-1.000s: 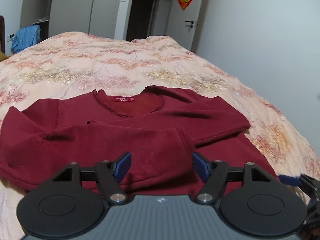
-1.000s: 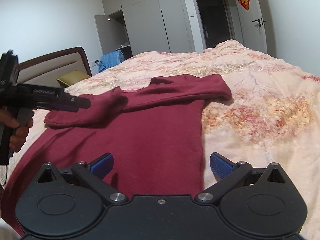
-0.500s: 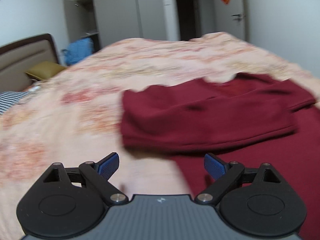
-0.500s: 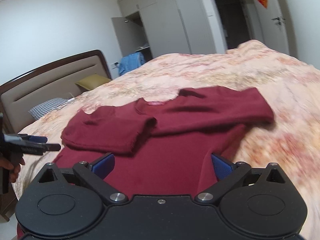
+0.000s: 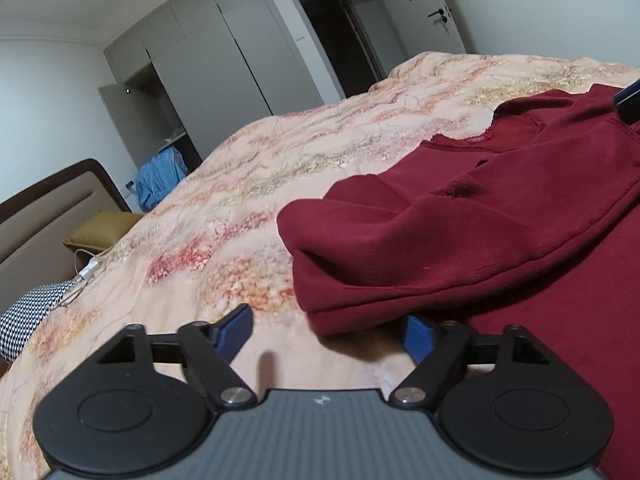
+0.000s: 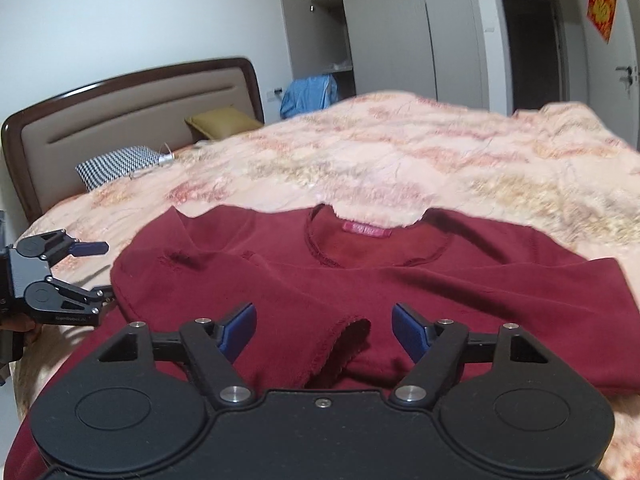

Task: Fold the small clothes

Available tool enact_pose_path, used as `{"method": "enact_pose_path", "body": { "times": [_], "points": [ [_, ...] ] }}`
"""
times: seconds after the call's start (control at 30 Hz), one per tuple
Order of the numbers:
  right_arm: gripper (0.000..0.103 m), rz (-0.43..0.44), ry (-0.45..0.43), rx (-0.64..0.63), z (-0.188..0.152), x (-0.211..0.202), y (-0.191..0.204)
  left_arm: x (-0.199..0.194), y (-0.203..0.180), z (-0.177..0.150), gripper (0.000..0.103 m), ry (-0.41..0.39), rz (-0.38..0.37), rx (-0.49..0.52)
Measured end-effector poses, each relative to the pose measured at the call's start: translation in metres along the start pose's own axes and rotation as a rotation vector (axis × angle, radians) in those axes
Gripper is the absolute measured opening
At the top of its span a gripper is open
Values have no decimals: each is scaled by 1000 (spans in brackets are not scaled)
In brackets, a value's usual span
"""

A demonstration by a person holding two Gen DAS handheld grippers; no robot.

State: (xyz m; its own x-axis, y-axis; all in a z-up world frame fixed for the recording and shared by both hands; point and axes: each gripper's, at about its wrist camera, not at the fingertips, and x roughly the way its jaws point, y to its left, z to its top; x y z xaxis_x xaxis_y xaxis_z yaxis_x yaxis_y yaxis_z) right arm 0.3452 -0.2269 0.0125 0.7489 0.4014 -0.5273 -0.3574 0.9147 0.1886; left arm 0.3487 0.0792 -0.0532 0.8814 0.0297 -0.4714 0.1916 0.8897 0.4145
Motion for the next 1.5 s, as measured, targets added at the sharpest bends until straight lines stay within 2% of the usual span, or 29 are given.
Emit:
{"method": "enact_pose_path", "body": {
  "times": [0.1,0.17,0.23,0.3,0.37,0.53,0.6,0.67,0.73,0.8,0.83,0.9,1.0,1.07,1.1,1.23,1.37,1.5],
  "points": [
    [54,9,56,35,1,16,-5,1,0,-2,69,-22,-12,11],
    [34,3,84,42,1,23,-6,4,1,-2,47,-20,-32,11],
    [15,7,97,32,2,27,-6,5,4,0,33,-16,-58,-7],
    [12,21,92,27,8,27,-6,4,9,4,15,-30,-70,-51],
    [11,23,54,-13,19,22,-1,0,16,10,7,-46,-59,-103],
    [10,18,-81,-71,62,0,2,-22,30,24,6,-79,1,-278],
    [10,20,-89,-77,77,0,-1,-26,35,24,5,-78,11,-347],
    [10,26,-23,-77,84,13,-6,-21,29,19,5,-52,38,-321],
    [10,21,70,-75,77,33,-11,-8,23,11,5,12,42,-297],
    [10,18,144,-91,62,47,-12,3,24,1,5,69,27,-331],
    [11,21,169,-90,54,51,-12,4,25,-3,5,73,18,-347],
    [16,26,190,-95,43,52,-11,2,26,-8,5,56,6,-354],
    [31,17,178,-111,44,46,-9,1,31,-12,7,45,-23,-374],
    [57,4,143,-145,53,40,-2,2,35,-15,8,39,-41,-395],
    [61,8,125,-164,59,40,3,2,35,-16,8,36,-45,-399],
    [63,109,111,-175,86,64,32,2,26,-14,8,23,-30,-381],
    [62,267,148,-154,107,120,81,-1,20,-11,8,19,-5,-346],
    [61,378,205,-117,126,182,134,-2,20,-10,8,19,-1,-341]
  ]
}}
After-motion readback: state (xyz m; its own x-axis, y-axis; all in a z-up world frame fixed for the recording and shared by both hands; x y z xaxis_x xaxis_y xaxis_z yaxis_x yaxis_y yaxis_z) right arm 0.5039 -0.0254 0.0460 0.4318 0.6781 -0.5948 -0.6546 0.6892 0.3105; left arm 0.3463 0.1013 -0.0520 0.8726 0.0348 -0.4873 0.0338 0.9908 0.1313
